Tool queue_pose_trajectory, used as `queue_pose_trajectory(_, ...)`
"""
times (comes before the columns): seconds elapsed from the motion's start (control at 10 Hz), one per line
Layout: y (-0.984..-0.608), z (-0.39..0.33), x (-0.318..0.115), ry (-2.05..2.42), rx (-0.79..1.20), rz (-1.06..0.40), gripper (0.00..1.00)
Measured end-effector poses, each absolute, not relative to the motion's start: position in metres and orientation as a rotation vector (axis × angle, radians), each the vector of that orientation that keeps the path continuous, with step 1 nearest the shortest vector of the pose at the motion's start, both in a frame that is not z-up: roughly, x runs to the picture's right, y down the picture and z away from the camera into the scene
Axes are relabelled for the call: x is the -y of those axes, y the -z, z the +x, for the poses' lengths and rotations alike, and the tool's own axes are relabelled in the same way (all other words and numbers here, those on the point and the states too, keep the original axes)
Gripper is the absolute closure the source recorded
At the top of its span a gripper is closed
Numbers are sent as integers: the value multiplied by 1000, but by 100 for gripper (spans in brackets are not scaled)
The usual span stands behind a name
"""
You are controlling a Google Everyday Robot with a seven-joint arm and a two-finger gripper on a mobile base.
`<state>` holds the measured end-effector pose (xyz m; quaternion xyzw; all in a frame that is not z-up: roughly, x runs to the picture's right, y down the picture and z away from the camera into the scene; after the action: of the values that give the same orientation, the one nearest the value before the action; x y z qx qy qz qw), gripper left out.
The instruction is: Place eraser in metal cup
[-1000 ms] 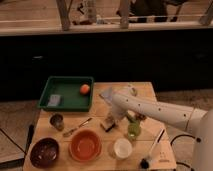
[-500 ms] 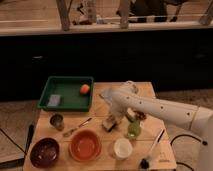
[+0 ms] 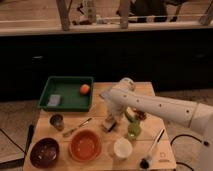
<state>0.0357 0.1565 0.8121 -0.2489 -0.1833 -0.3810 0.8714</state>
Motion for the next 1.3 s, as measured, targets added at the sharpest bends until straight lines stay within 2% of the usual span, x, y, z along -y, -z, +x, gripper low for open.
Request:
queue_pose_trajectory(0.4, -799, 25, -147, 838, 364, -525, 97)
queue_pose_trajectory(1.3, -770, -58, -112, 967, 371, -515, 97)
